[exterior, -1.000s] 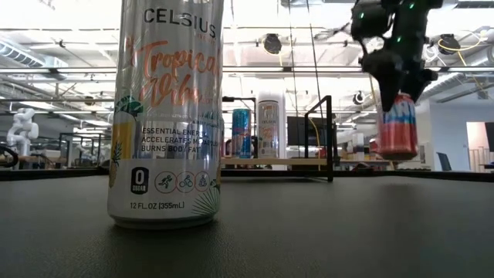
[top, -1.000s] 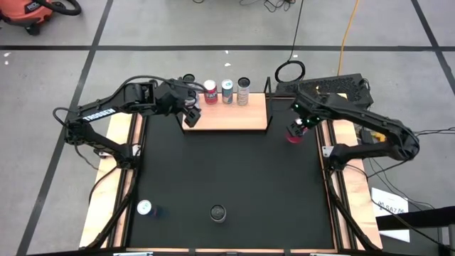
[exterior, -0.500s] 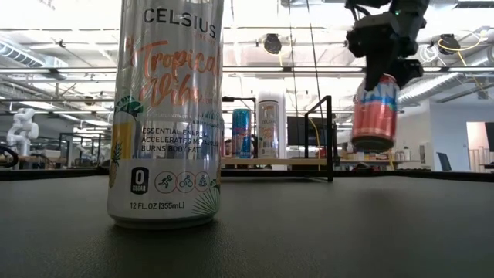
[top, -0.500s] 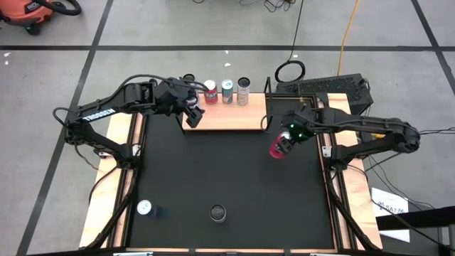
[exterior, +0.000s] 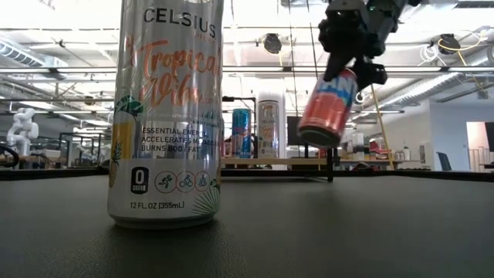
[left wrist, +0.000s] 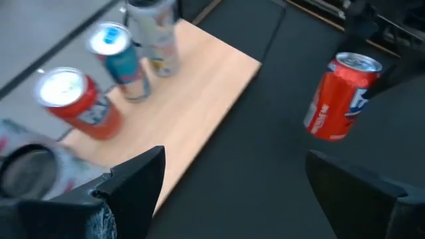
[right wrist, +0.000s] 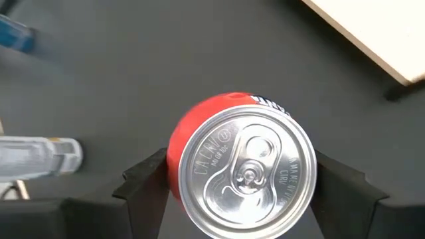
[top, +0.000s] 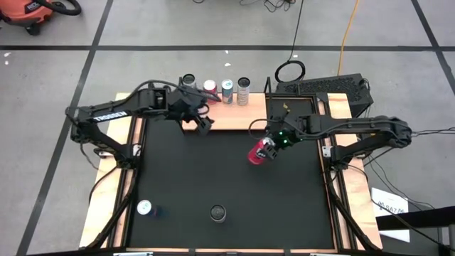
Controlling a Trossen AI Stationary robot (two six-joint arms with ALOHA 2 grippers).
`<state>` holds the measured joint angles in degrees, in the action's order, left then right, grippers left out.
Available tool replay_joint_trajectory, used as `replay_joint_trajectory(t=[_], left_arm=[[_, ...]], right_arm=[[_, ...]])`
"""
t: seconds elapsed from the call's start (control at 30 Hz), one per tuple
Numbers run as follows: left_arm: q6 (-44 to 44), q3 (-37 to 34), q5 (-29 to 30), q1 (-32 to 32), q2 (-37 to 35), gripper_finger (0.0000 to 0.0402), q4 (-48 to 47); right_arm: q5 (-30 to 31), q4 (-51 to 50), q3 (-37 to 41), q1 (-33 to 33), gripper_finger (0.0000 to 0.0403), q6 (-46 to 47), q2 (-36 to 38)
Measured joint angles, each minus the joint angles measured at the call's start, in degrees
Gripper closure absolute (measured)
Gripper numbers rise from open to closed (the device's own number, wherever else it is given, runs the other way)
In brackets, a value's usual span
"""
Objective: Place canned beverage on shelf
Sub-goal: Put the red soda can aligned with the other red soda cans on the shelf
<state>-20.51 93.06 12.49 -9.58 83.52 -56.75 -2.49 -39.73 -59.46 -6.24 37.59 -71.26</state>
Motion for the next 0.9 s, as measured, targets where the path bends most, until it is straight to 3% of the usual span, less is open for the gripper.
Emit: replay_joint_trajectory(t=[0.23,0.6,0.9], left_arm=[[0.3,0.0,-5.1,0.0,4.1,0.0042,2.6],[4.8,0.0,-15.4,0.0,9.6,0.0042,8.9],[6.5,0.0,-17.1,-0.2,13.3,0.0042,11.2]], right_arm=[[-0.5,3.0,-2.4,0.0,0.0122,-3.2,-2.6],[4.0,3.1,-14.2,-0.1,0.0122,-18.1,-8.0],[4.0,5.0,-18.9,-0.9,0.0121,-24.0,-8.4]])
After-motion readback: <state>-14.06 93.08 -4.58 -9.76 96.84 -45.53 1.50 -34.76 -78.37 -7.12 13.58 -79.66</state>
